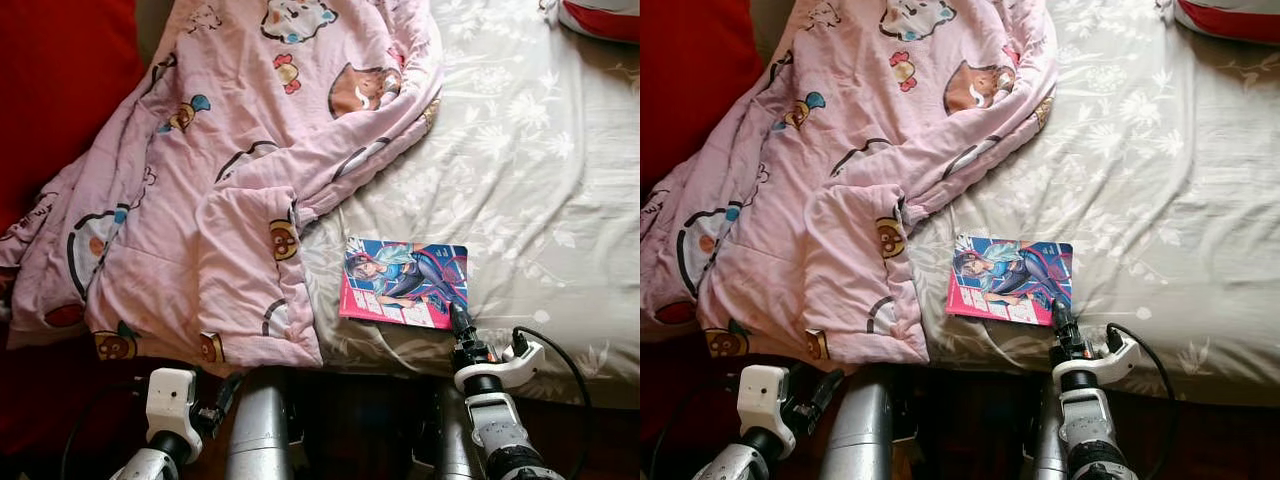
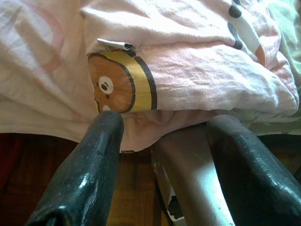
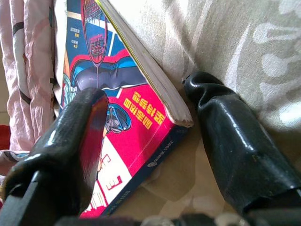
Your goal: Clean up the room
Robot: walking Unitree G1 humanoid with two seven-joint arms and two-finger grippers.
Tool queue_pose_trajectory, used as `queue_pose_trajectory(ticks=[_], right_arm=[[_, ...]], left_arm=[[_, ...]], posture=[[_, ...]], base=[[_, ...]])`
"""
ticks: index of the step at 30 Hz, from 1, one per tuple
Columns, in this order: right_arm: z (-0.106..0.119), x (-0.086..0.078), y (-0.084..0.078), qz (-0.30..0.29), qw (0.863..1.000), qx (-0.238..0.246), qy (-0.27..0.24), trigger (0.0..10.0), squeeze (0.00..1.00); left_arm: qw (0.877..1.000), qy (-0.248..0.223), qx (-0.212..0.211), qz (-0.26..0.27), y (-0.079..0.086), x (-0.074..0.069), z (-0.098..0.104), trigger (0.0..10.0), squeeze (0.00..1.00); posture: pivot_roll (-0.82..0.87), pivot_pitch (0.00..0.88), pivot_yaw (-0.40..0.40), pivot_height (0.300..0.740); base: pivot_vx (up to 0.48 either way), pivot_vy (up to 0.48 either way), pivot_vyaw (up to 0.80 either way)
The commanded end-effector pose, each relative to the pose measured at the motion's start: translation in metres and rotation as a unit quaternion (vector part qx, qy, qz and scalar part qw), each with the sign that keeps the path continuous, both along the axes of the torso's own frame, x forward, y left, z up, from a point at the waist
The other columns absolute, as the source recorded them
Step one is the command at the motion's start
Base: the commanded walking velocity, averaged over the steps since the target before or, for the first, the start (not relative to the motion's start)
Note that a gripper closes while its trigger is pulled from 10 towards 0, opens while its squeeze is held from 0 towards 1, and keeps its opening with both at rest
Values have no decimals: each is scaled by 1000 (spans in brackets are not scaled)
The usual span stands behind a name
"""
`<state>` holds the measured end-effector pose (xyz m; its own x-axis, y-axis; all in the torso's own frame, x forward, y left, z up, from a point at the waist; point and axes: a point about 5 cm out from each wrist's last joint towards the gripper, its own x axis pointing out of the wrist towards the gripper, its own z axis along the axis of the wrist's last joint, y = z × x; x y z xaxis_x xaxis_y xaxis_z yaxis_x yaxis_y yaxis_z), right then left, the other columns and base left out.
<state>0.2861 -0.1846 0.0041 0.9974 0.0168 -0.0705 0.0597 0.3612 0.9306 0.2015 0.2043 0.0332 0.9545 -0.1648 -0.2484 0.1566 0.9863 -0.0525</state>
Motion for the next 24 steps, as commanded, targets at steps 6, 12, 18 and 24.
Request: queue_pose_trajectory(ticks=[6,12,18,24], right_arm=[[-22,-18,47,98,992,55,56,10000,0],[-19,-15,51,128,990,52,42,10000,0],[-22,-18,46,121,991,37,54,314,0],[-25,-22,42,121,990,34,58,0,0]], left_arm=[[1000,23,10,7,7,-9,-6,10000,0],[1000,22,10,7,5,-7,-5,10000,0],[1000,22,10,6,4,-7,-4,10000,0],[1000,22,9,6,2,-6,-5,10000,0]], posture=[[295,387,152,585],[290,384,147,585],[285,383,142,585],[280,377,139,585]], base=[[0,0,0],[0,0,0],[0,0,0],[0,0,0]])
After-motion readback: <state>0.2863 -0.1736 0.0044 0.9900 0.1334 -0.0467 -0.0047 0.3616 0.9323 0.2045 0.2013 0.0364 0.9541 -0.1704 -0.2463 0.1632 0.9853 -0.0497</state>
